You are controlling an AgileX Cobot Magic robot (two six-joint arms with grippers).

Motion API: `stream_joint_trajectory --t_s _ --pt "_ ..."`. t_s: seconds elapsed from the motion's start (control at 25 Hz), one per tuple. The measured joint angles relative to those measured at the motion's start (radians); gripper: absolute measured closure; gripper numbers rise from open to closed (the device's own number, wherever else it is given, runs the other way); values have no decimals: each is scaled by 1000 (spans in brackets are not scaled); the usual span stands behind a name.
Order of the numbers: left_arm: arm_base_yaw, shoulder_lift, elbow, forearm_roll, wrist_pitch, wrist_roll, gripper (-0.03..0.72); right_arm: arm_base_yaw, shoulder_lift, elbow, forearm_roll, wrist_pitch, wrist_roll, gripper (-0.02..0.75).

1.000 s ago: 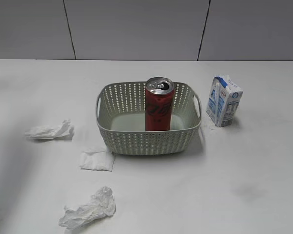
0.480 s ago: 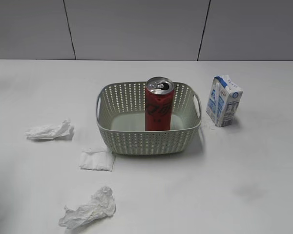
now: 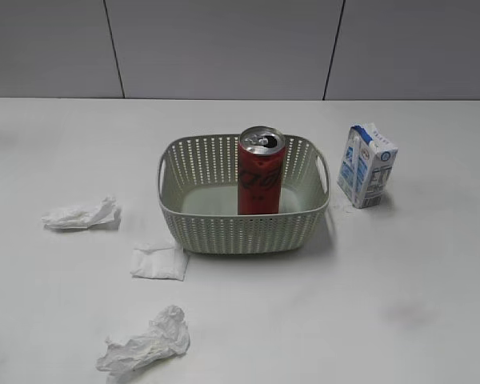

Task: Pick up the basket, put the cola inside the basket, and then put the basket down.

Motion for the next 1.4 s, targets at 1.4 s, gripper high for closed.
stream_joint_trajectory --t_s 1.4 --pt "0 -660 28 30 33 1 103 0 0 1 0 -1 0 147"
